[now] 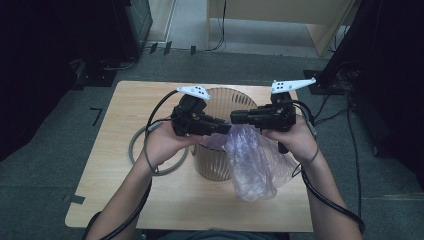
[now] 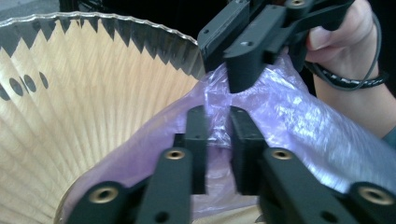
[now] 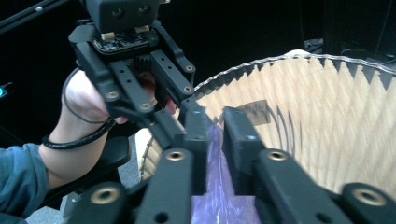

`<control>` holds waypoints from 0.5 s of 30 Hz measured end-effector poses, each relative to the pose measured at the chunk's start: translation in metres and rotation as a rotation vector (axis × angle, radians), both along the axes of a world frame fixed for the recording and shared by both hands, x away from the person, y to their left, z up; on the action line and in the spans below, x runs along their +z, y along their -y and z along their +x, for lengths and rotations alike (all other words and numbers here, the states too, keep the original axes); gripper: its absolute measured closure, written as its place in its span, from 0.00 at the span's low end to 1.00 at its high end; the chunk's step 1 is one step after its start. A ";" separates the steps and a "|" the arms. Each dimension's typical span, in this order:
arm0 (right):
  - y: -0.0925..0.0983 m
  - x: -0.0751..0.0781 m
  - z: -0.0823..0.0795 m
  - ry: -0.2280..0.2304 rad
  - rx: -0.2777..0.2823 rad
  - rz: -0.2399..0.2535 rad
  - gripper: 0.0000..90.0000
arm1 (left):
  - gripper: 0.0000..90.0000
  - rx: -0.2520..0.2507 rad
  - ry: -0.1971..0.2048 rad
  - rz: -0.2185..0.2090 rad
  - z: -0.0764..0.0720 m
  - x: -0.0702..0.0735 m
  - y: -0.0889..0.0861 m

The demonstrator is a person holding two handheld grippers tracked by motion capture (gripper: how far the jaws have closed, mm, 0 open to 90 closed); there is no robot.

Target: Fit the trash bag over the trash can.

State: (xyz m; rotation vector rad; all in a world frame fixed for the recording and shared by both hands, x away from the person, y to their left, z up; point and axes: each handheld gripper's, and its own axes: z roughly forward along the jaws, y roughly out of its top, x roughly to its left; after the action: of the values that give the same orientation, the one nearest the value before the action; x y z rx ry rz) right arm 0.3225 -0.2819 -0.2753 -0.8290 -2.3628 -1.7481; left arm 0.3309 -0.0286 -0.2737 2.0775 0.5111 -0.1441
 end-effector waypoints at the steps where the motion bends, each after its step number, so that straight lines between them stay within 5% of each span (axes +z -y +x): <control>1: 0.001 0.000 -0.001 0.011 0.000 -0.004 0.85 | 0.93 -0.006 -0.012 0.007 0.002 -0.001 -0.001; 15: 0.015 0.002 -0.007 0.066 -0.012 -0.007 0.62 | 0.98 0.116 0.011 -0.068 0.026 0.003 -0.035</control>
State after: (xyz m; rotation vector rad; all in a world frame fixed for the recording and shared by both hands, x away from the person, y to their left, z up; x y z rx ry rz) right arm 0.3151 -0.2973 -0.2732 -0.8000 -2.4113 -1.7993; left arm 0.3565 0.0061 -0.2706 1.9763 0.6106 -0.0808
